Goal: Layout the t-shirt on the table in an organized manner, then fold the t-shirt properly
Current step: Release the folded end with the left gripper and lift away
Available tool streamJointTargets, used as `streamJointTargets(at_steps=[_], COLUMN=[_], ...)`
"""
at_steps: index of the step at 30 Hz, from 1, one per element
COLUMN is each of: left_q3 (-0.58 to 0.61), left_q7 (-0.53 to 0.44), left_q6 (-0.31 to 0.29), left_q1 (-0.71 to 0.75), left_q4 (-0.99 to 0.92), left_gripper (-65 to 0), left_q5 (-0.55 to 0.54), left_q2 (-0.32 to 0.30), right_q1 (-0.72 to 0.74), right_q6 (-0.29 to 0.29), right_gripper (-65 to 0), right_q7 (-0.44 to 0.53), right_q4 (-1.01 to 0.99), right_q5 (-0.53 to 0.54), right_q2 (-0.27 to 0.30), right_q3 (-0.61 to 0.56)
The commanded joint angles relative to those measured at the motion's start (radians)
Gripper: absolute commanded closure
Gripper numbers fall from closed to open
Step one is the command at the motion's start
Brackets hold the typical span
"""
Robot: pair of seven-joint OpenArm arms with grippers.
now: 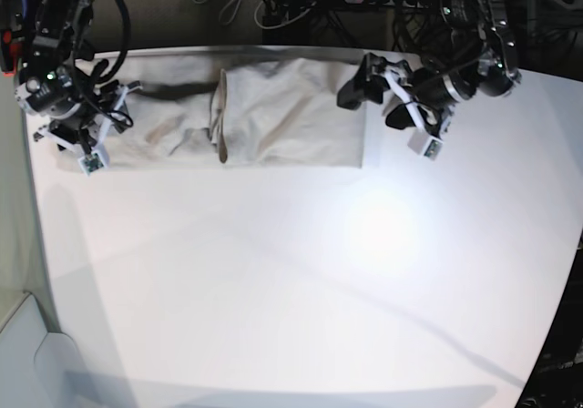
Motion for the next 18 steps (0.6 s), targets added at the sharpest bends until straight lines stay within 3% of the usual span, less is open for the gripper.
streamJointTargets(at_steps=[1,9,12,14,16,18], left_q3=[-0.001,0.069,0.104,0.141,0.158,0.157], left_q7=[-0.029,-0.051,-0.109,-0.144,-0.153,-0.152], left_q6=[-0.003,-0.003,-0.003,-0.003,-0.003,-0.003], left_q1=[-0.01,-0.03,-0.03,-0.03,-0.03,-0.031], left_q4=[0.011,-0.111,-0.123,-0.123,-0.123,-0.123], left_gripper=[-65.0,-65.0,-65.0,-59.3,-48.5,-33.7], left_q5=[-0.018,-0.017,-0.015,-0.015,-0.015,-0.015], left_q2=[0.01,0.041,0.041,0.03,0.03,0.03], right_q1=[0.008,0.008,0.008,0.008,0.008,0.008], right_q6=[-0.001,-0.001,-0.001,-0.001,-0.001,-0.001], right_gripper=[-33.5,-33.5,-33.4,-33.4,-33.4,-33.5], right_q7=[0.012,0.012,0.012,0.012,0.012,0.012], right_q4=[0.016,0.016,0.016,0.016,0.017,0.019], right_q5=[0.007,0.007,0.007,0.007,0.007,0.007], right_q2=[0.011,0.011,0.011,0.013,0.013,0.013], right_q3=[0.005,0.005,0.005,0.005,0.005,0.005])
